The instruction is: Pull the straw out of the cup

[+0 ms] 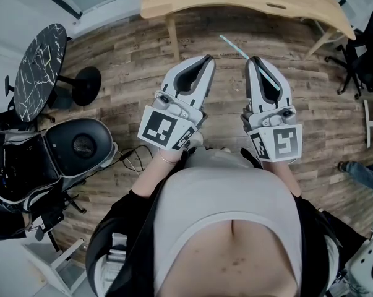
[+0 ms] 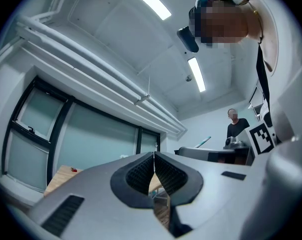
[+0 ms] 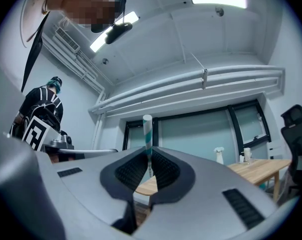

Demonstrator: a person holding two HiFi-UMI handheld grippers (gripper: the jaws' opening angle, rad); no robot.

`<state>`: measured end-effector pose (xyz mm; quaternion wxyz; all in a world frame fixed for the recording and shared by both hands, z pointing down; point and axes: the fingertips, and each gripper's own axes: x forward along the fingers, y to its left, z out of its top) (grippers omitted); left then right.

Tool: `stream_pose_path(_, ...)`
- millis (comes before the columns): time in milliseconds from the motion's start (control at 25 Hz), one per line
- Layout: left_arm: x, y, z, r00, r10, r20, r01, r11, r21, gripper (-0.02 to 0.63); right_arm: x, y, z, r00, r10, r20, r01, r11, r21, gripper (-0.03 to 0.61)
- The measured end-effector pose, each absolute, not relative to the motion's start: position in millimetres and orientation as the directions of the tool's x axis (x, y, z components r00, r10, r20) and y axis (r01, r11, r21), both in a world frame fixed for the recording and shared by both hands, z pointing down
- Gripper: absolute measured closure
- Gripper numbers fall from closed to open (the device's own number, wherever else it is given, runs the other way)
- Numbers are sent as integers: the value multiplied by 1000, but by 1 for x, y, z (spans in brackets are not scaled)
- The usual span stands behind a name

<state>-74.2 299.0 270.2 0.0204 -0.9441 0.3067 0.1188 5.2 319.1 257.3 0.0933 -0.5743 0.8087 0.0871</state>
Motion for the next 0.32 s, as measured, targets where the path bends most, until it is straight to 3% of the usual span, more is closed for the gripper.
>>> stream_pose_path(320,-68,300,271,790,-567,-234,-575,-817,42,603,10,318,256,-324,-911,-253,-945,326,36,535)
